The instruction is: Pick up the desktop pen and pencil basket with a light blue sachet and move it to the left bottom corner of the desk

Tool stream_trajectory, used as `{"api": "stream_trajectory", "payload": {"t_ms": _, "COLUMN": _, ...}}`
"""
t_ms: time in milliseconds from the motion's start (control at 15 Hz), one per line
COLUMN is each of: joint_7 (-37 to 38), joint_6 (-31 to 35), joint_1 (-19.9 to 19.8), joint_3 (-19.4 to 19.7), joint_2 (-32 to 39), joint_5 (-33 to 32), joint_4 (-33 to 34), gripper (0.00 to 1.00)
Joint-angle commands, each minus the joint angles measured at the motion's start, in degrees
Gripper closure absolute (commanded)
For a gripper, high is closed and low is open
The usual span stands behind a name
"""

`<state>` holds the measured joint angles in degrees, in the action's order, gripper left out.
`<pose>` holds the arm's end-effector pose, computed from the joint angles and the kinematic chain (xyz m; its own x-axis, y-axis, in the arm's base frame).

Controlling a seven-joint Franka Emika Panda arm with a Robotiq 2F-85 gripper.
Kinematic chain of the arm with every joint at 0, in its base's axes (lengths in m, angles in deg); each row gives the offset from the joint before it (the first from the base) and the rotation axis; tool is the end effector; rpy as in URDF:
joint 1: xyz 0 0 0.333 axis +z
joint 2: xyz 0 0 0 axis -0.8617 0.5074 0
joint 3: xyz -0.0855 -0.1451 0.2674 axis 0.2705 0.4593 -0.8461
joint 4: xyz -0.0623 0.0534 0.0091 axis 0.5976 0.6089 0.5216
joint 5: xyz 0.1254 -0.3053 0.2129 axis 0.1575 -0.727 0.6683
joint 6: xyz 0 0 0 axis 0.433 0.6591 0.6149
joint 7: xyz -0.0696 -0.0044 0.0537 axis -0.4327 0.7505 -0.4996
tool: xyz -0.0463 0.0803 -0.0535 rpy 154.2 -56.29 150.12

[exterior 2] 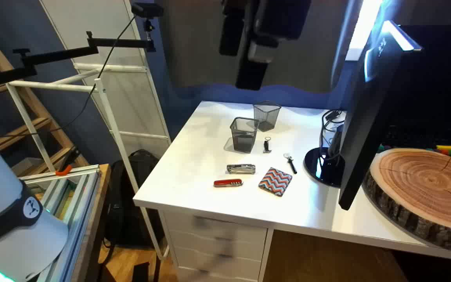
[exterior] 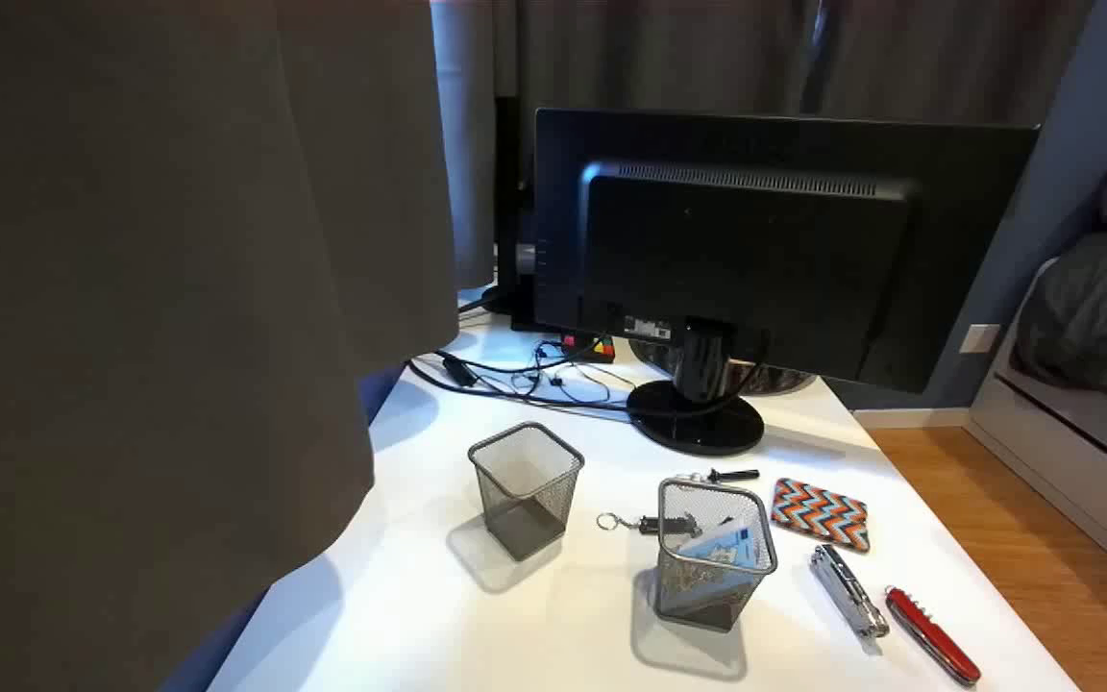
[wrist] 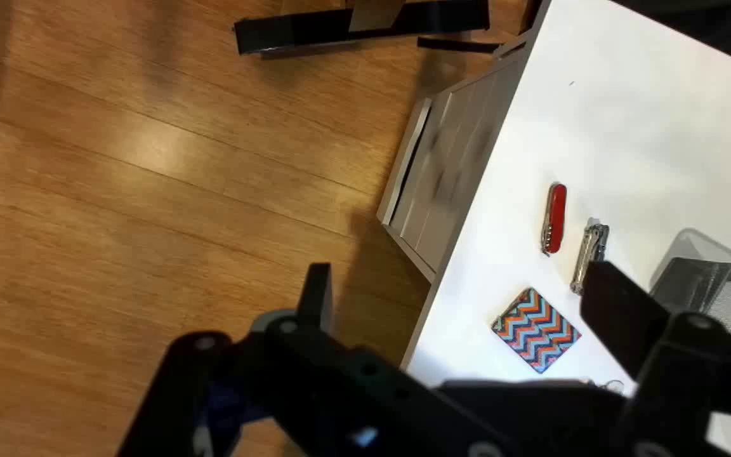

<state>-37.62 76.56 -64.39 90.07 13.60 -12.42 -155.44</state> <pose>0.4161 -0.1355 0.5091 0.9768 -0.1143 -0.1810 -0.1294 -0.9888 -0.0739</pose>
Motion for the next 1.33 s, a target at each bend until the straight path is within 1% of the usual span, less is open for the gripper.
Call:
{"api": "stream_trajectory", "payload": {"t_ms": 0, "joint_7": -0.26, "joint_6": -0.13, "joint_1": -0.95, "joint_3": -0.81, "joint_2": 0.11, "joint_5": 0.24, "joint_4": 0.13, "gripper": 0.00}}
{"api": "stream_trajectory", "payload": {"t_ms": 933, "joint_7": -0.26, "joint_6": -0.13, "joint_1": -0.95, "joint_3": -0.81, "joint_2": 0.11, "joint_5": 0.24, "joint_4": 0.13, "gripper": 0.00}}
{"api": "stream_trajectory", "payload": {"t_ms": 1067, "joint_7": -1.66, "joint_6": 3.63, "joint_1": -0.09, "joint_3": -1.22, "joint_2": 4.05, "joint_5": 0.02, "joint_4": 2.01, "gripper": 0.00}}
{"api": "stream_trajectory", "payload": {"t_ms": 1200, "joint_7": -2.60, "joint_6": 8.64, "joint_1": 1.69, "joint_3": -3.19, "joint_2": 10.31, "joint_5": -0.23, "joint_4": 4.99, "gripper": 0.00}}
{"api": "stream_trajectory", "payload": {"t_ms": 1267, "joint_7": -4.54, "joint_6": 10.89, "joint_1": 2.66, "joint_3": -4.17, "joint_2": 12.59, "joint_5": -0.43, "joint_4": 5.93, "gripper": 0.00}}
